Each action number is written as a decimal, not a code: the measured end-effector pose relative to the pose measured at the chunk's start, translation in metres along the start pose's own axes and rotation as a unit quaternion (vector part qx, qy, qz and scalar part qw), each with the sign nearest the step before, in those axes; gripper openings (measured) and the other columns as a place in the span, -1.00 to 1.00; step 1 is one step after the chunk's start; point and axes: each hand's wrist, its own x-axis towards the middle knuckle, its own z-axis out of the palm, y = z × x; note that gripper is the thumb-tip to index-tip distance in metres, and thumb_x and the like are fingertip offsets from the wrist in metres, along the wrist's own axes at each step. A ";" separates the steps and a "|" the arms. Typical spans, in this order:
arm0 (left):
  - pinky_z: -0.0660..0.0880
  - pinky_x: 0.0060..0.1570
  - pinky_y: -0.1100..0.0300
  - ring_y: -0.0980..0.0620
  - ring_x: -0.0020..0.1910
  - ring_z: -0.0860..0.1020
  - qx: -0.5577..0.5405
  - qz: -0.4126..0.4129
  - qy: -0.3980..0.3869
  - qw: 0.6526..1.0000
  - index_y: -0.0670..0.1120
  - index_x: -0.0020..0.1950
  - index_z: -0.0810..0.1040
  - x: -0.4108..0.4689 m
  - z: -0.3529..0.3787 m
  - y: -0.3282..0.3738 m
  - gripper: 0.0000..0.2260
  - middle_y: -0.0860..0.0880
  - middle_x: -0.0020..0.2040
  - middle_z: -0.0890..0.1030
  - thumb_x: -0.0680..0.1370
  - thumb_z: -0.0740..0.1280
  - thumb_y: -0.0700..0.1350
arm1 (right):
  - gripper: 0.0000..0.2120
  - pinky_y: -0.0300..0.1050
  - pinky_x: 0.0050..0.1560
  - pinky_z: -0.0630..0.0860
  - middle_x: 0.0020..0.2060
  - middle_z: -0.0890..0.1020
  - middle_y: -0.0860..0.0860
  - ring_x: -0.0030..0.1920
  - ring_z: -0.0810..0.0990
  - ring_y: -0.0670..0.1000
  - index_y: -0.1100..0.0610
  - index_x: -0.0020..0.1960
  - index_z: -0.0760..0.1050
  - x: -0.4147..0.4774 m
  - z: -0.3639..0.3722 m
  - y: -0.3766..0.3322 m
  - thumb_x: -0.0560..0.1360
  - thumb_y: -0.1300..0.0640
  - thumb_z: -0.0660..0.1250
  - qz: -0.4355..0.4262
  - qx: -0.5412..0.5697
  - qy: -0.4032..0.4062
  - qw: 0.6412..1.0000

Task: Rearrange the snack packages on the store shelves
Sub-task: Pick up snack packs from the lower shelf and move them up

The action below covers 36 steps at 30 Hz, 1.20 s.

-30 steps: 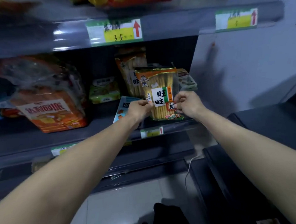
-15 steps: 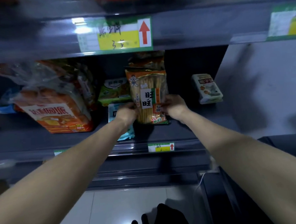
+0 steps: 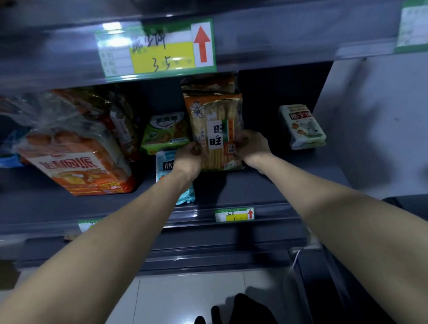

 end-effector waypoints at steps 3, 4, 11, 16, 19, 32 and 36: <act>0.45 -0.19 0.39 -0.01 0.07 0.51 0.019 0.010 -0.004 1.000 -0.19 0.34 0.43 0.005 -0.004 0.004 -0.65 -0.15 0.24 0.54 0.54 0.29 -0.29 | -0.70 -0.14 0.08 0.53 0.07 0.62 0.06 0.09 0.58 0.06 0.12 0.22 0.51 0.000 0.004 -0.006 0.50 0.25 0.31 -0.021 -0.014 0.006 1.000; 0.43 -0.08 0.33 -0.03 0.13 0.51 0.024 0.008 -0.009 1.000 -0.18 0.36 0.42 0.005 -0.005 0.004 -0.62 -0.13 0.26 0.53 0.54 0.29 -0.29 | -0.67 -0.13 0.13 0.52 0.11 0.62 0.08 0.13 0.58 0.08 0.11 0.26 0.49 -0.001 0.005 -0.006 0.50 0.22 0.32 -0.022 -0.011 0.004 1.000; 0.40 0.08 0.28 -0.13 0.26 0.48 0.002 -0.001 -0.031 1.000 -0.22 0.41 0.33 0.000 -0.002 -0.005 -0.56 -0.19 0.29 0.50 0.53 0.28 -0.33 | -0.69 -0.26 -0.09 0.33 0.12 0.58 0.09 0.17 0.54 0.09 0.20 0.25 0.44 -0.003 0.009 0.006 0.52 0.19 0.31 0.014 -0.092 -0.001 0.996; 0.42 0.12 0.21 -0.15 0.26 0.48 -0.003 -0.009 -0.027 1.000 -0.25 0.41 0.33 0.004 -0.003 -0.011 -0.55 -0.21 0.30 0.48 0.53 0.30 -0.33 | -0.71 -0.24 -0.12 0.33 0.12 0.57 0.13 0.09 0.55 0.11 0.23 0.21 0.43 -0.006 0.010 0.015 0.51 0.22 0.31 0.034 -0.135 0.006 0.990; 0.43 0.15 0.19 -0.15 0.25 0.48 -0.009 -0.014 -0.022 1.000 -0.26 0.39 0.34 0.006 -0.005 -0.013 -0.57 -0.22 0.28 0.49 0.52 0.30 -0.33 | -0.72 -0.20 -0.14 0.35 0.11 0.56 0.12 -0.05 0.49 0.06 0.21 0.20 0.38 -0.006 0.008 0.016 0.52 0.20 0.30 0.039 -0.145 0.016 0.988; 0.42 -0.28 0.43 -0.01 -0.08 0.48 0.009 0.036 -0.022 0.999 -0.33 0.30 0.41 -0.017 -0.039 -0.011 -0.68 -0.15 0.01 0.48 0.54 0.26 -0.34 | -0.73 -0.27 -0.01 0.42 0.13 0.58 0.09 0.13 0.56 0.11 0.17 0.20 0.49 -0.046 0.027 -0.020 0.51 0.23 0.26 -0.029 -0.117 0.052 0.991; 0.49 -0.21 0.17 -0.07 -0.14 0.51 0.025 0.026 -0.014 0.999 -0.27 0.29 0.44 -0.025 -0.064 -0.015 -0.70 -0.17 0.09 0.51 0.56 0.26 -0.31 | -0.76 -0.17 0.15 0.43 0.22 0.53 0.15 0.20 0.51 0.15 0.23 0.20 0.51 -0.067 0.039 -0.041 0.54 0.23 0.27 -0.047 -0.144 0.028 0.988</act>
